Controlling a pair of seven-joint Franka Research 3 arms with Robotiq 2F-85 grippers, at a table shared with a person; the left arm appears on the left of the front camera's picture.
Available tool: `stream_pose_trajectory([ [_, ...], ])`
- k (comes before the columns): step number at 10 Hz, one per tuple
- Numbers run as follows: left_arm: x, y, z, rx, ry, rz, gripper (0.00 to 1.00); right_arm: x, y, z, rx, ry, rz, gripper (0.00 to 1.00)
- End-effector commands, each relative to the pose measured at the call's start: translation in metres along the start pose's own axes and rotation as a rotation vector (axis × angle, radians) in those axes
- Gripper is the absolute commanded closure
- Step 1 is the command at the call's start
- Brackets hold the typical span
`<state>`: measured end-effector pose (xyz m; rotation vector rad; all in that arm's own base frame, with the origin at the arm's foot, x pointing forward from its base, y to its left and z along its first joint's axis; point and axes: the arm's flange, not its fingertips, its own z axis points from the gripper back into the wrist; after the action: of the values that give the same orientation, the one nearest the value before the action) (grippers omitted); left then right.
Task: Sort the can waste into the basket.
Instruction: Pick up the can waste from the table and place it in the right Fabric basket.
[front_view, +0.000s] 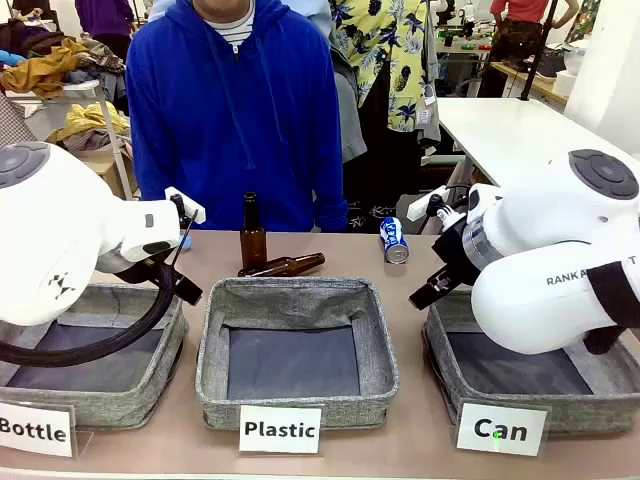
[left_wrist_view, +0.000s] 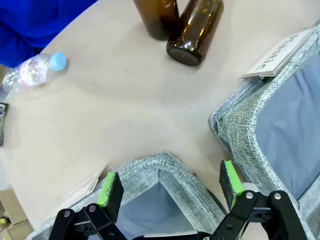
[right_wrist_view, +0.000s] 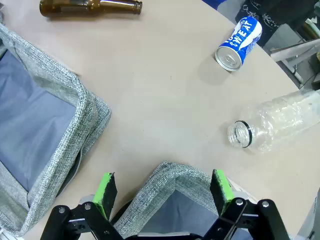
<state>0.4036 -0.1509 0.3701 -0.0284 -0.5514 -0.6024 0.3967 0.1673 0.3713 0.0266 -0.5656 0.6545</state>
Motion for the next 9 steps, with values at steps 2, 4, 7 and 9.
stream_pose_trajectory([
  [2,0.0,0.0,0.0,0.0,0.0,0.0,0.0,0.0,0.0,0.0,0.0,0.0,0.0,0.0],
  [4,0.0,0.0,0.0,0.0,0.0,0.0,0.0,0.0,0.0,0.0,0.0,0.0,0.0,0.0],
  [7,0.0,0.0,0.0,0.0,0.0,0.0,0.0,0.0,0.0,0.0,0.0,0.0,0.0,0.0],
  [9,0.0,0.0,0.0,0.0,0.0,0.0,0.0,0.0,0.0,0.0,0.0,0.0,0.0,0.0],
])
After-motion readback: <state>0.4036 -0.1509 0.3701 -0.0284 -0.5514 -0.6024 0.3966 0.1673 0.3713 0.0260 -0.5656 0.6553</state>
